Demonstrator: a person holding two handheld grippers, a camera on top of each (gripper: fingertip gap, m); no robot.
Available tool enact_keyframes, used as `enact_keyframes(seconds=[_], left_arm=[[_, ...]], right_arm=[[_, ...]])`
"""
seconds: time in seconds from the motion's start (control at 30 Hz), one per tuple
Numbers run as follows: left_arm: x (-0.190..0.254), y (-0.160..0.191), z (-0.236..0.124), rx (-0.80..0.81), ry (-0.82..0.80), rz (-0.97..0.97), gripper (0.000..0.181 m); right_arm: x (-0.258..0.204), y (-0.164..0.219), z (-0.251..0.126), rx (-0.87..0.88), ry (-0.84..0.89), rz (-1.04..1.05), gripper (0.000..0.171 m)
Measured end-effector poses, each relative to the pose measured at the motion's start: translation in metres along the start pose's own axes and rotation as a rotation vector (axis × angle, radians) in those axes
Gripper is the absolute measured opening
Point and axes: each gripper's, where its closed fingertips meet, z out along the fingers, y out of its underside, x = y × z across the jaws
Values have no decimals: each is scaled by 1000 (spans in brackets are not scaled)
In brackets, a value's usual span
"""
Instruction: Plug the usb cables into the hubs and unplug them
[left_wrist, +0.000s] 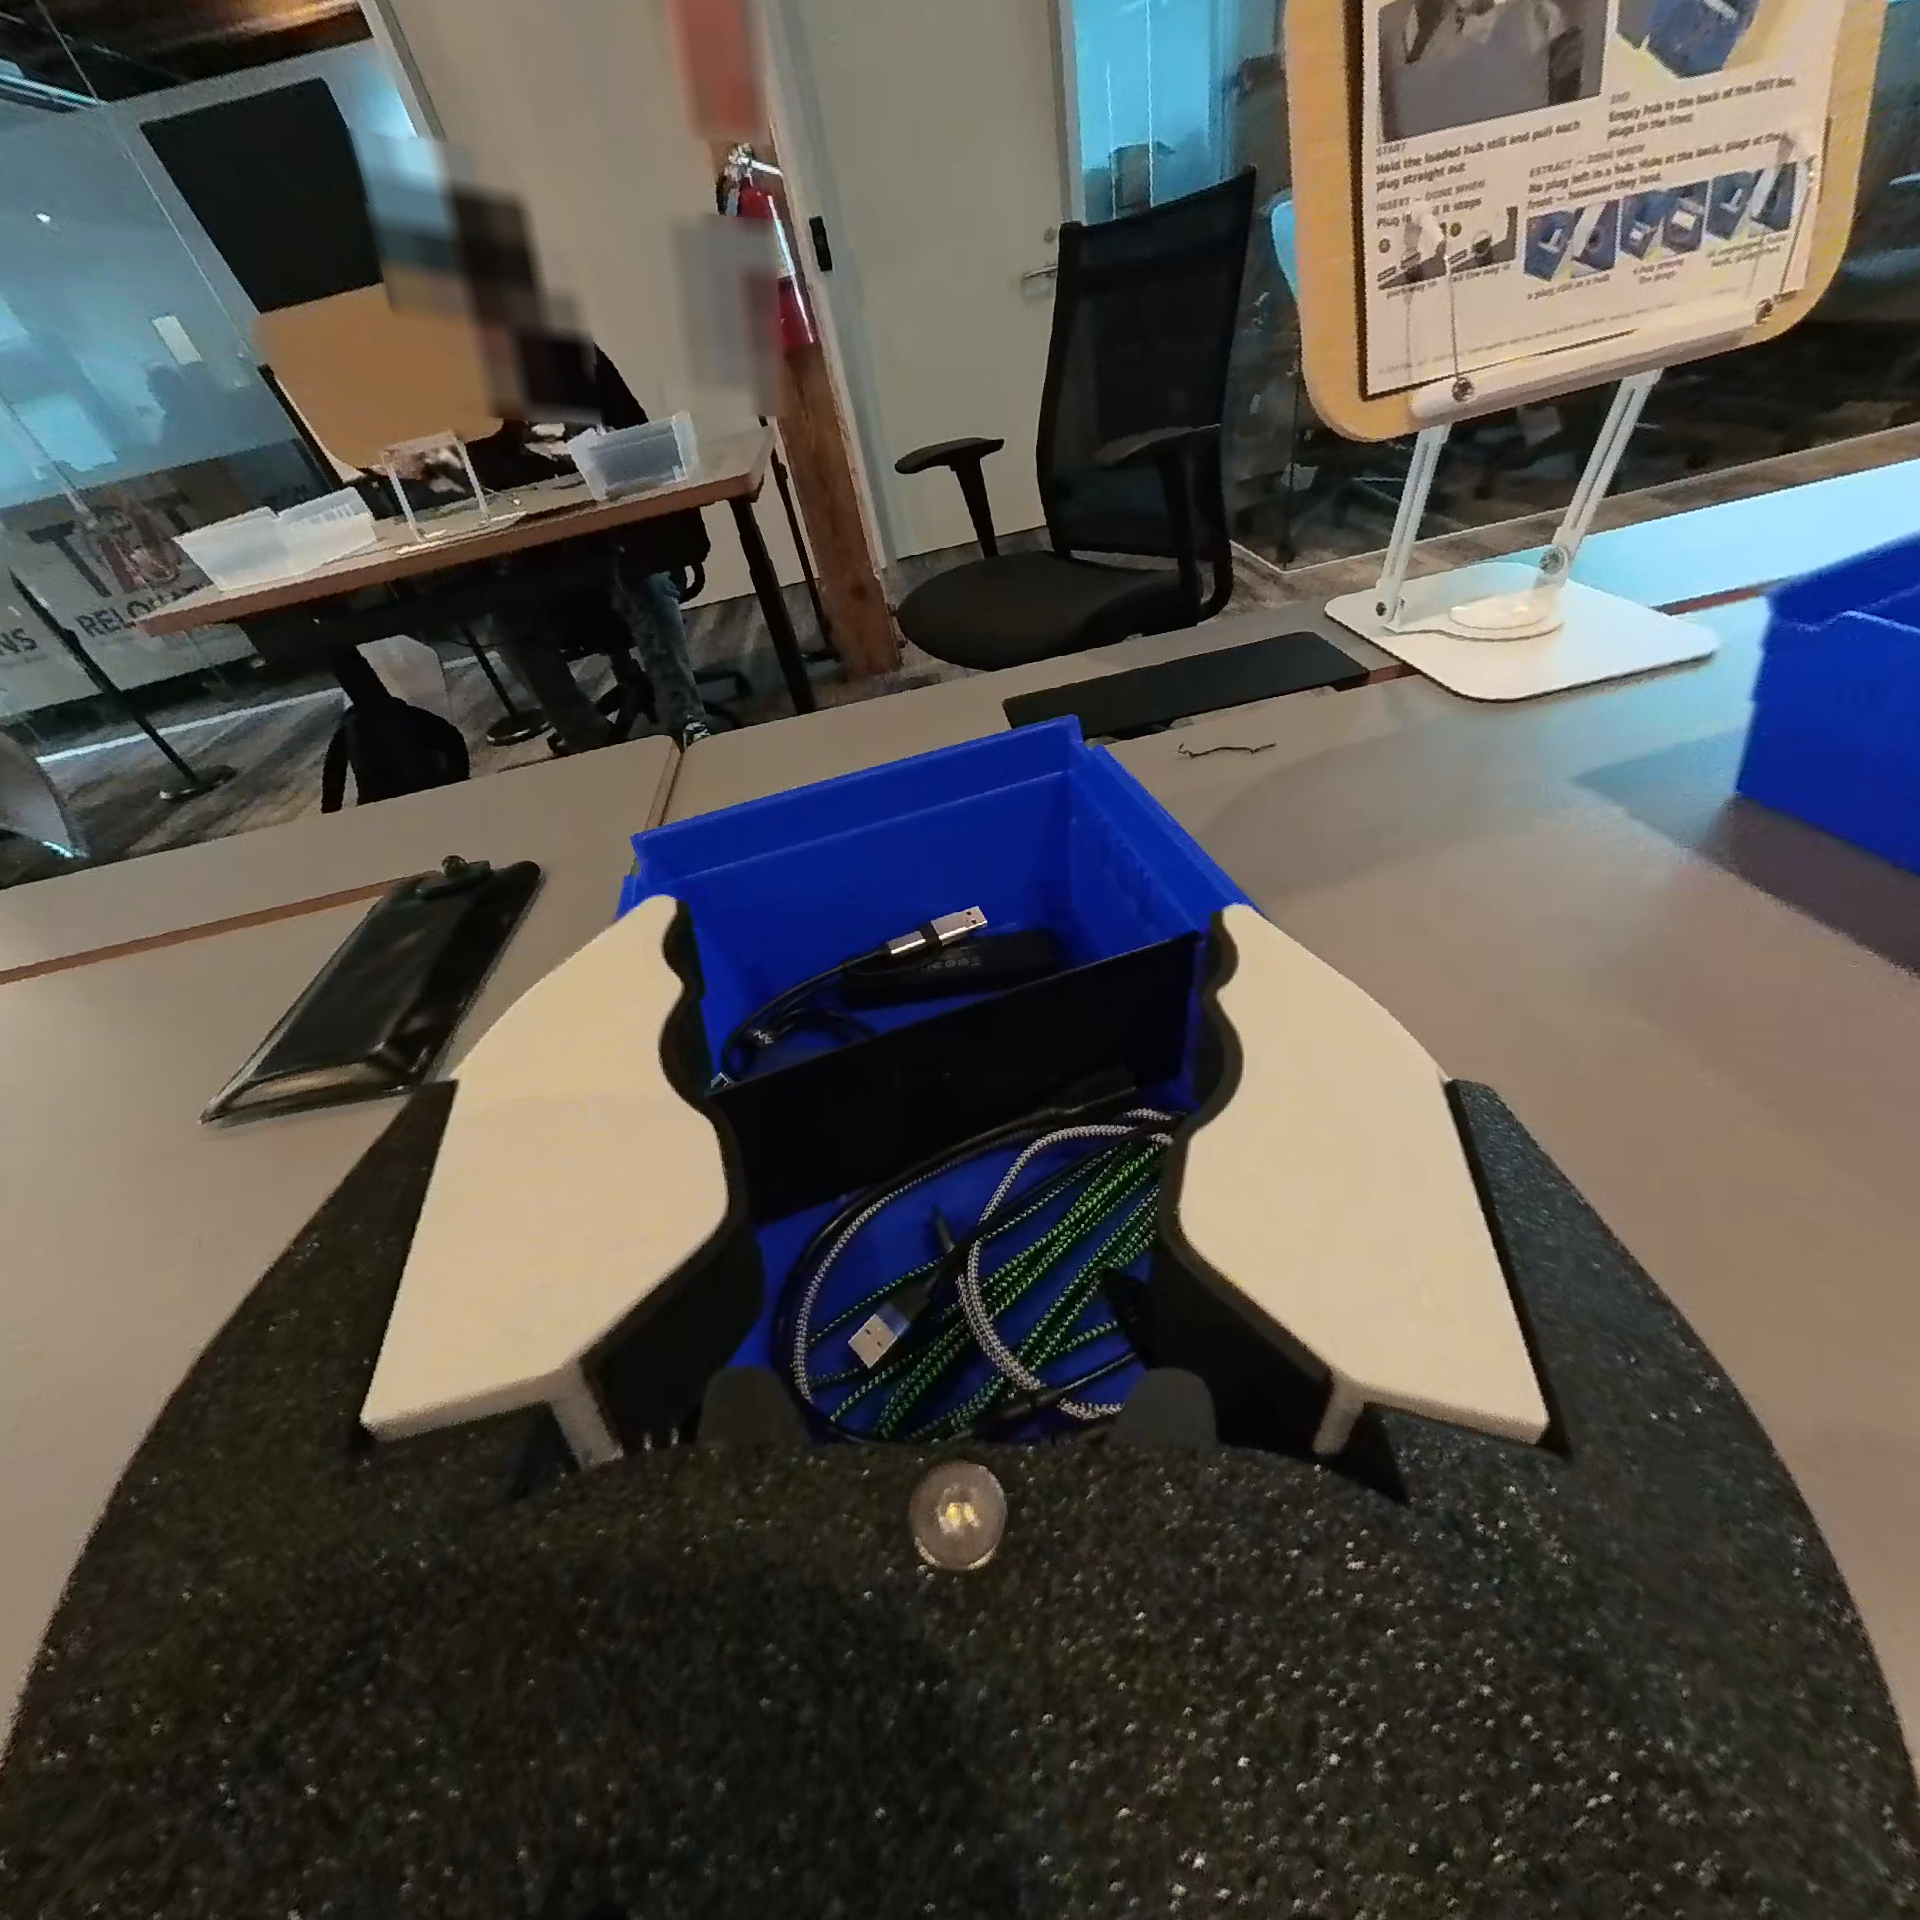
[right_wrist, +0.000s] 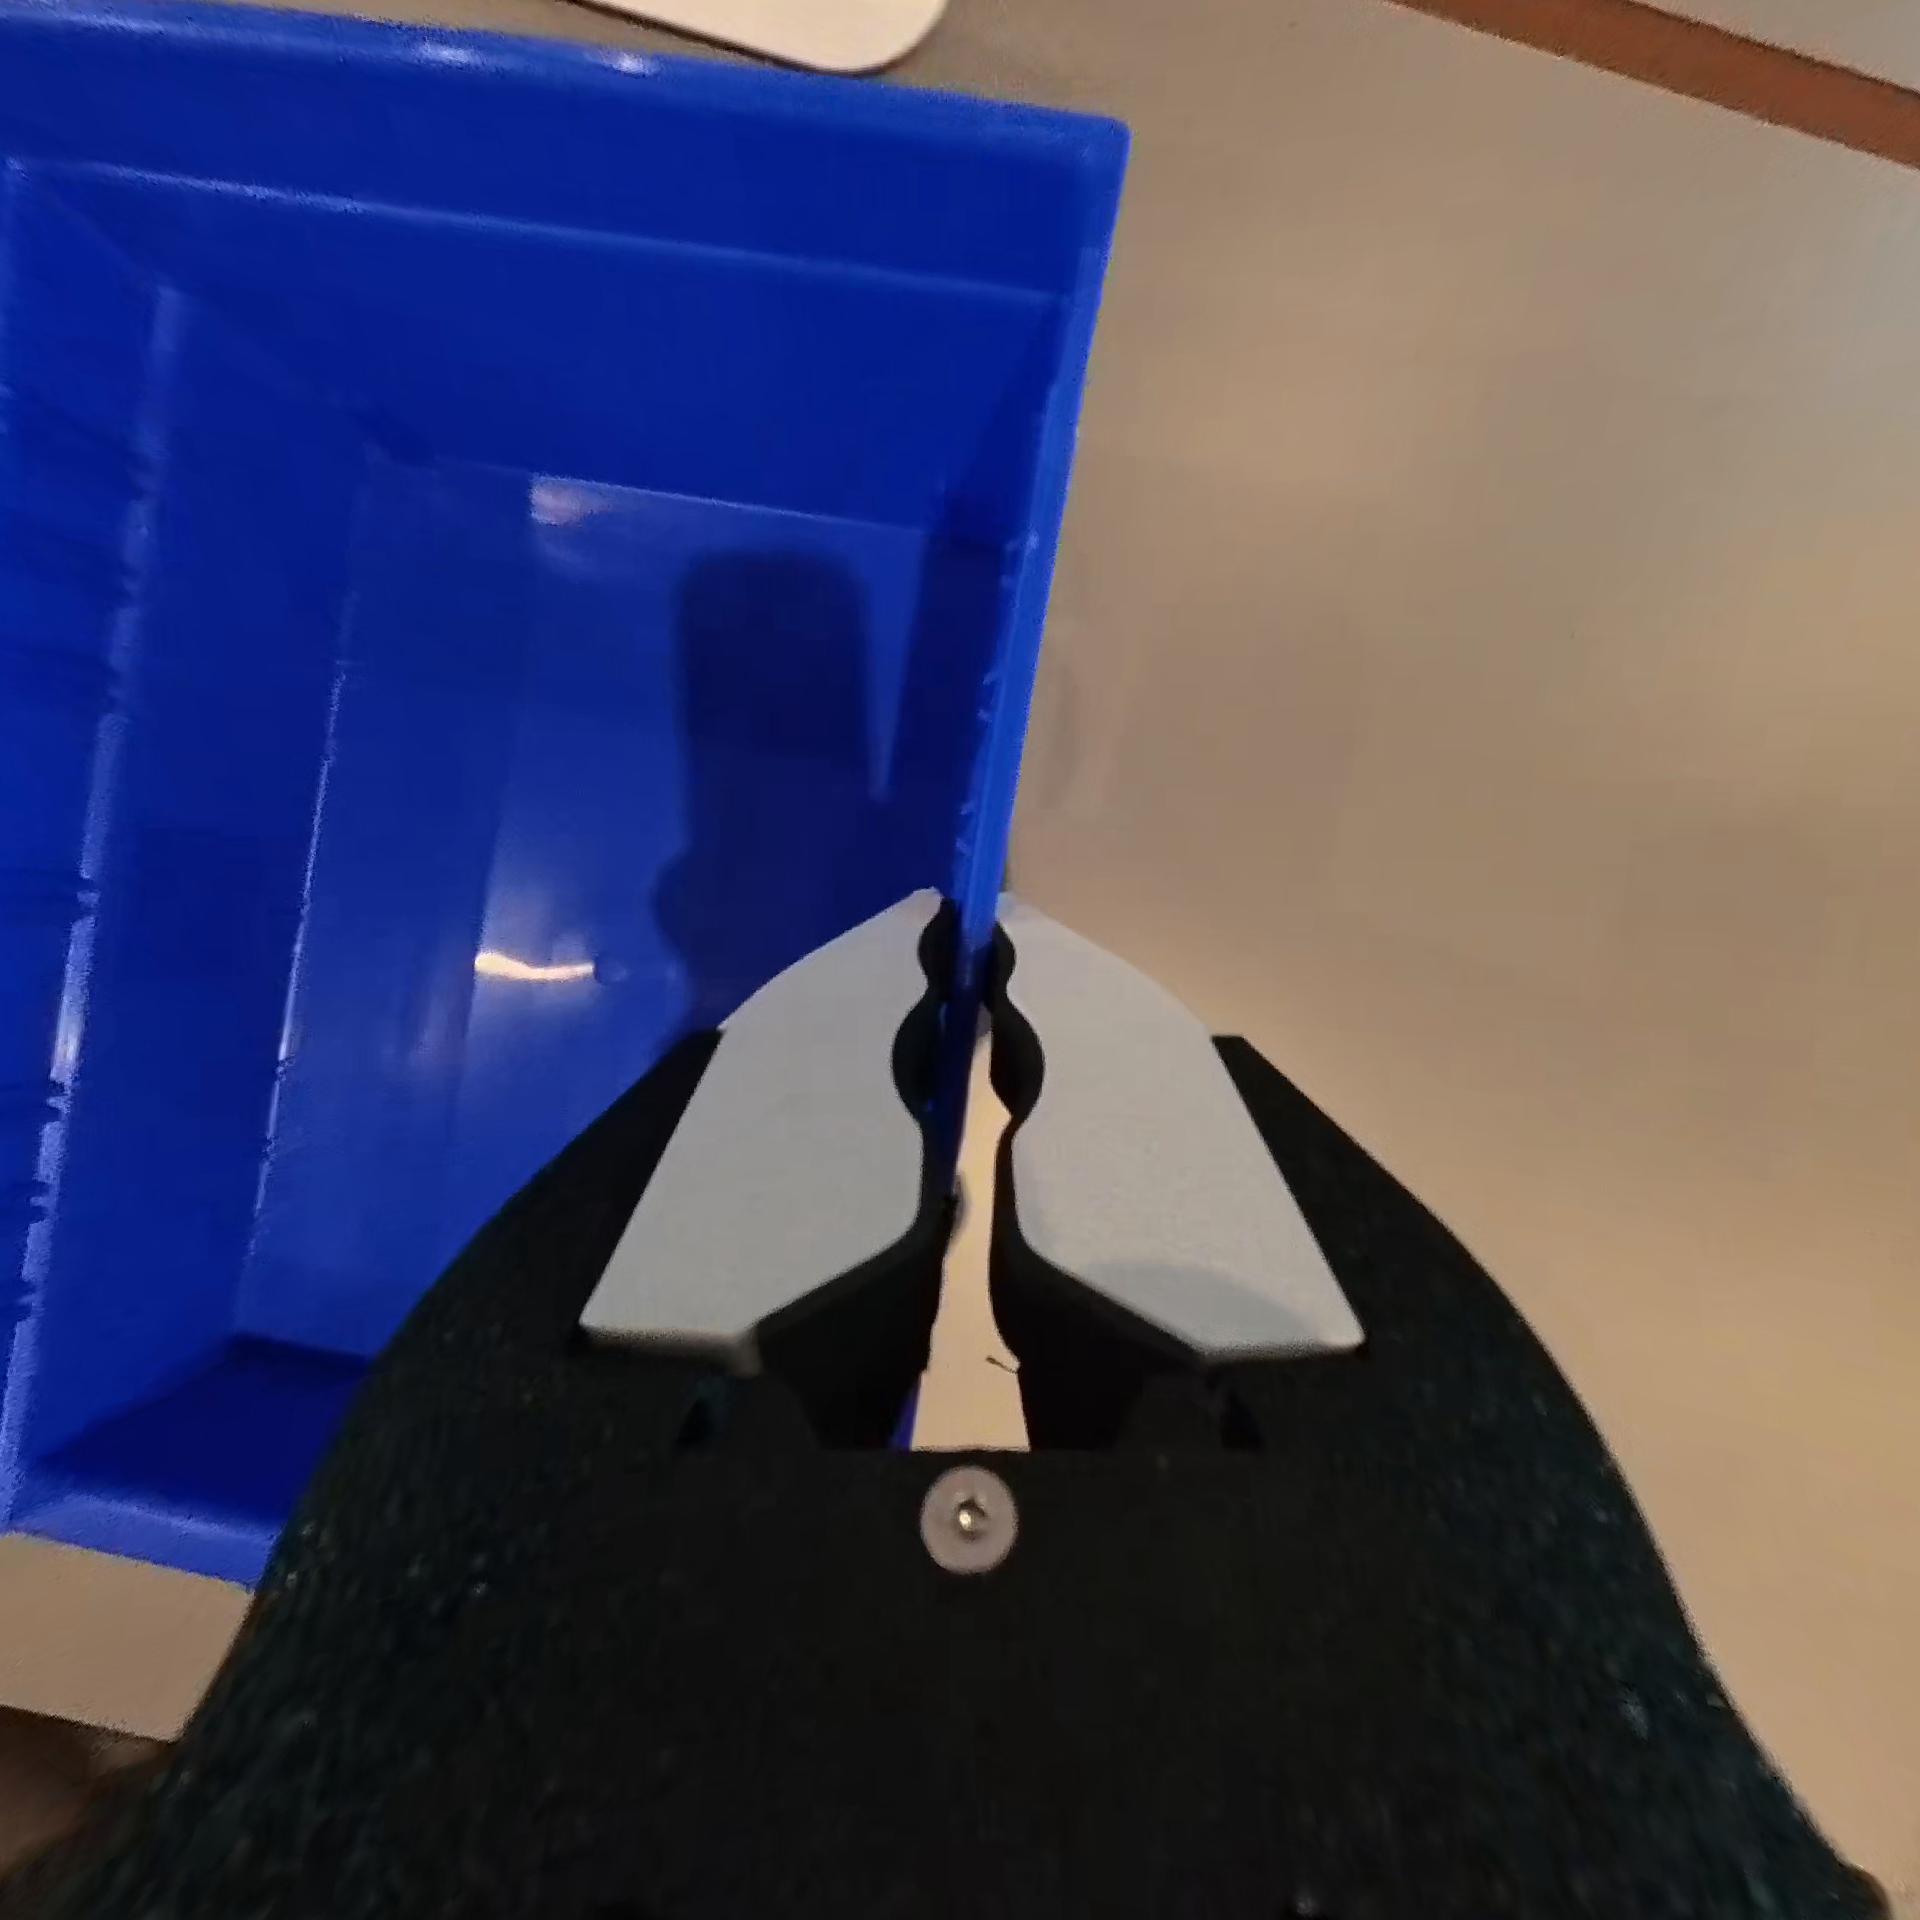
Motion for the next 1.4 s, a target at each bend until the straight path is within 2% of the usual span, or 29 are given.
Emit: enact_keyframes(seconds=[0.03,0.33,0.5,0.63,0.77,0.87,0.93,1.07,1.23,1.4], left_arm=[[0,0,0,-1,1,-2,91],[-6,-10,-10,40,-11,-18,92],[-13,-11,-13,55,-15,-47,92],[-15,-11,-15,61,-19,-53,92],[-15,-12,-15,66,-14,-56,92],[-15,-12,-14,68,-11,-58,92],[-14,-12,-14,68,-8,-58,92],[-11,-13,-14,71,0,-54,92],[-7,-15,-13,76,9,-53,93],[-2,-15,-11,74,19,-47,93]], right_arm=[[10,1,-2,0,6,7,3],[98,18,-14,14,81,74,2],[130,31,-10,6,82,156,2],[139,39,-6,14,68,200,3],[140,43,-5,20,88,159,6],[134,43,-9,23,86,115,24],[130,40,-14,46,78,100,30],[124,23,-40,177,46,106,35],[105,-7,-97,426,-11,121,46],[38,-41,-160,761,-17,-75,56]])
